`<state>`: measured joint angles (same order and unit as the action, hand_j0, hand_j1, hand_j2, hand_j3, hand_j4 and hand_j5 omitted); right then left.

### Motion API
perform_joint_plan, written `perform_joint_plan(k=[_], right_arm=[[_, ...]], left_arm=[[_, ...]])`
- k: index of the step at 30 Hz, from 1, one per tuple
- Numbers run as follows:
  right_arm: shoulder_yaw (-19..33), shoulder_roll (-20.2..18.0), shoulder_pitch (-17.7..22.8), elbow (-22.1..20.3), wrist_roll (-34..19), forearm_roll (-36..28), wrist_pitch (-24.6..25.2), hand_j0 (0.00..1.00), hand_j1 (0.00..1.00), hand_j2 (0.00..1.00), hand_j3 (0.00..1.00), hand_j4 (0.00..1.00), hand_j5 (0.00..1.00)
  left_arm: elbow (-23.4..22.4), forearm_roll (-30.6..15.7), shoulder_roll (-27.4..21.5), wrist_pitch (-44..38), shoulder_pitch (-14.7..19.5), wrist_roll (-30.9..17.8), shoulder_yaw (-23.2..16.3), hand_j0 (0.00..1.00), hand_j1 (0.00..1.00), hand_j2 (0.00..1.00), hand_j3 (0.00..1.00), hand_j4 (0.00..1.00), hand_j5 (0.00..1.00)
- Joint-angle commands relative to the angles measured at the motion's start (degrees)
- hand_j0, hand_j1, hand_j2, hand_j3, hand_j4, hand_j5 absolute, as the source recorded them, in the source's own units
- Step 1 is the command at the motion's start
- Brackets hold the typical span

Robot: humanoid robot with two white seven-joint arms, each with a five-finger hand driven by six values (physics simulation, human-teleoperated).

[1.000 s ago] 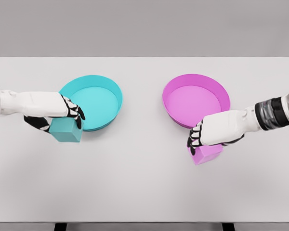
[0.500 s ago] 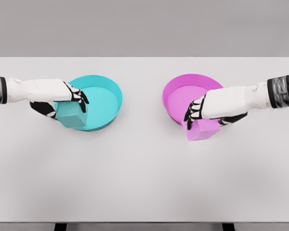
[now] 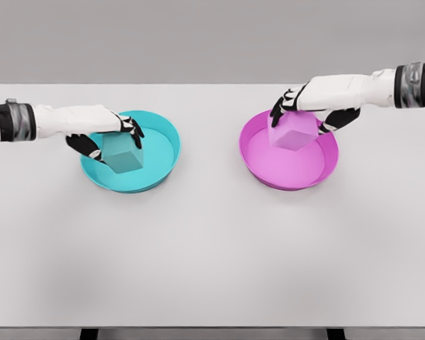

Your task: Place the blocks in the corresponding plates according to their colors

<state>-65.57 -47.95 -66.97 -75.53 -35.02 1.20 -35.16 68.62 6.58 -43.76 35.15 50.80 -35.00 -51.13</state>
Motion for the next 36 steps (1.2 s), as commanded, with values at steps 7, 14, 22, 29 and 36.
perform_joint_plan(k=[7, 14, 22, 29, 36], right_arm=[[0.36, -0.39, -0.26, 1.09, 0.02, -0.23, 0.16, 1.00, 1.00, 1.00, 1.00, 1.00, 1.00], [7.65, -2.23, 1.40, 13.22, 0.02, -0.06, 0.16, 1.00, 1.00, 1.00, 1.00, 1.00, 1.00], [7.39, -2.58, 2.29, 13.22, 0.02, 2.75, 0.16, 1.00, 1.00, 1.00, 1.00, 1.00, 1.00], [7.48, -3.46, 2.11, 12.86, 0.02, 2.75, 0.16, 1.00, 1.00, 1.00, 1.00, 1.00, 1.00], [7.48, -3.46, 1.93, 12.78, 0.02, 2.75, 0.16, 1.00, 1.00, 1.00, 1.00, 1.00, 1.00]], left_arm=[[-7.18, 1.42, 4.64, -0.15, 1.58, 0.00, 0.15, 0.62, 0.62, 0.62, 0.62, 0.62, 0.62], [-8.94, 1.68, 5.88, -0.15, 2.11, 0.00, 0.15, 0.64, 0.64, 0.64, 0.64, 0.64, 0.64], [-8.94, 1.68, 5.79, -0.15, 2.02, 0.00, 1.30, 0.95, 0.95, 0.95, 0.95, 0.95, 0.95], [-5.61, 1.33, 5.26, -0.15, 1.76, 0.00, 4.46, 0.95, 0.95, 0.95, 0.95, 0.95, 0.95], [-2.09, 0.89, 2.36, -0.15, 0.09, 0.00, 12.28, 1.00, 1.00, 1.00, 1.00, 1.00, 1.00]])
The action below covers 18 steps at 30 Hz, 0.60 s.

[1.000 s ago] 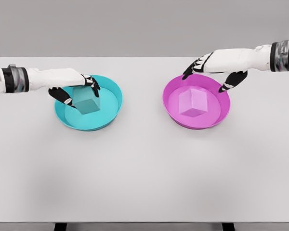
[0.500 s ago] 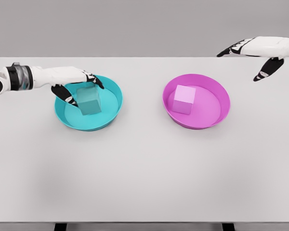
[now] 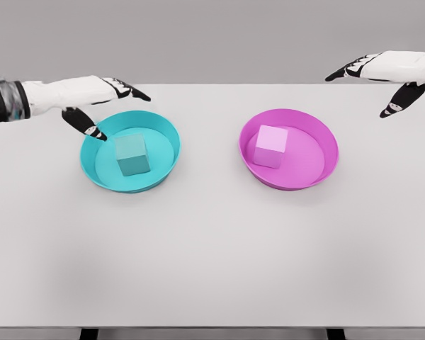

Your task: Place the blocks in the corresponding plates according to their colors

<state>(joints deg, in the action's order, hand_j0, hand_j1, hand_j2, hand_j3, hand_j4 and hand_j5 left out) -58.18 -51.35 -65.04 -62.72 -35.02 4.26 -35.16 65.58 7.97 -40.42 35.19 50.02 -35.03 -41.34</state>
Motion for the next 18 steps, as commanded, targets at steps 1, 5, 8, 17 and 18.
perform_joint_plan(k=[1, 5, 8, 17, 18], right_arm=[[0.08, -0.07, 0.00, -0.03, 0.02, -0.30, 0.16, 1.00, 1.00, 1.00, 1.00, 1.00, 1.00], [0.08, 0.02, 0.09, -0.12, 0.02, -0.30, 0.16, 1.00, 1.00, 1.00, 1.00, 1.00, 1.00], [0.08, 0.02, 0.00, -0.47, 0.02, -0.39, 0.16, 1.00, 1.00, 1.00, 1.00, 1.00, 1.00], [0.08, -0.24, 0.26, -0.47, 0.02, -0.39, 0.16, 1.00, 1.00, 1.00, 1.00, 1.00, 1.00], [0.08, -0.24, 0.35, -0.47, 0.02, -0.39, 0.16, 1.00, 1.00, 1.00, 1.00, 1.00, 1.00]], left_arm=[[1.30, -0.94, -0.98, -0.19, -0.61, 0.03, 4.16, 1.00, 1.00, 1.00, 1.00, 1.00, 1.00], [7.10, -7.17, -3.88, -0.19, -10.11, 0.03, 12.77, 1.00, 1.00, 1.00, 1.00, 1.00, 1.00], [10.62, -11.14, -6.96, -0.19, -13.71, 0.03, 17.17, 1.00, 1.00, 1.00, 1.00, 1.00, 1.00], [14.31, -17.82, -8.19, -0.19, -31.55, 0.03, 28.42, 1.00, 1.00, 1.00, 1.00, 1.00, 1.00], [14.31, -17.82, -8.19, -0.19, -32.00, 0.03, 28.34, 1.00, 1.00, 1.00, 1.00, 1.00, 1.00]])
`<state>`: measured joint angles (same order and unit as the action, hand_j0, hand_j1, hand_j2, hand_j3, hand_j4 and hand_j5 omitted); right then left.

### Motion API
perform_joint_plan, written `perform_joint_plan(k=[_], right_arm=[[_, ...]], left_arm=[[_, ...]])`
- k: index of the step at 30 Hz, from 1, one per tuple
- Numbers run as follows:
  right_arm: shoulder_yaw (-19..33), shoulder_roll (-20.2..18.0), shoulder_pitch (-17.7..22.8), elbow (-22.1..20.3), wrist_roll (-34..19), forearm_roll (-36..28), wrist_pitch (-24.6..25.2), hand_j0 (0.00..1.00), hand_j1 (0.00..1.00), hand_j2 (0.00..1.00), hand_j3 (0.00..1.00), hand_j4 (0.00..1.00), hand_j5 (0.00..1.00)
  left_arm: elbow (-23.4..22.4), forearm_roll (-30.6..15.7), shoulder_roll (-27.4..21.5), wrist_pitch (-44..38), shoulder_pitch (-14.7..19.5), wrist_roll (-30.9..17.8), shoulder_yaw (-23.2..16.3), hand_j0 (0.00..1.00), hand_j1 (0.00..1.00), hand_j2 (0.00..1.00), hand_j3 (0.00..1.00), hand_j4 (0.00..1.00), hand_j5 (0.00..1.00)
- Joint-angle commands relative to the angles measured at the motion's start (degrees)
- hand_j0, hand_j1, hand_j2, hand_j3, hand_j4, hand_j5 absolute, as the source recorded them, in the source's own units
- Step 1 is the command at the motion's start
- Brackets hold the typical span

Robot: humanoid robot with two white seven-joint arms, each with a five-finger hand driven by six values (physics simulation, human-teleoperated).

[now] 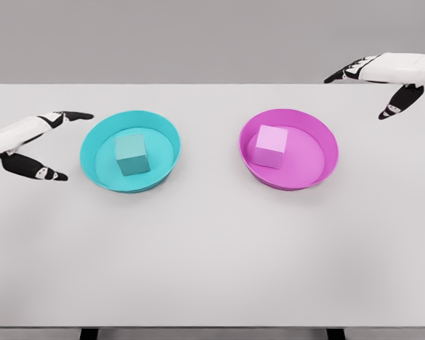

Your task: Place the blocks in the corresponding plates according to their colors

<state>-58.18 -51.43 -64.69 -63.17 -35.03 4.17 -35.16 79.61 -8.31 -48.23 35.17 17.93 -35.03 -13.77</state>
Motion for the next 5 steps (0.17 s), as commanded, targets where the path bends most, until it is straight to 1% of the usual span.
perform_joint_plan(k=[1, 4, 5], right_arm=[[0.08, -0.07, 0.00, -0.02, 0.03, -0.39, 0.16, 1.00, 1.00, 1.00, 1.00, 1.00, 1.00], [0.08, 0.54, 0.17, -0.02, 0.03, -0.48, 0.16, 1.00, 1.00, 1.00, 1.00, 1.00, 1.00], [0.08, 0.63, 0.97, -0.02, 0.03, -0.39, 0.16, 1.00, 1.00, 1.00, 1.00, 1.00, 1.00]], left_arm=[[0.28, -1.53, -0.55, -0.17, -0.09, 0.03, 0.85, 1.00, 1.00, 1.00, 1.00, 1.00, 1.00], [0.28, -1.53, -0.64, -0.17, -0.26, 0.03, 0.85, 1.00, 1.00, 1.00, 1.00, 1.00, 1.00], [0.28, -1.53, -0.64, -0.17, -0.26, 0.03, 0.85, 1.00, 1.00, 1.00, 1.00, 1.00, 1.00]])
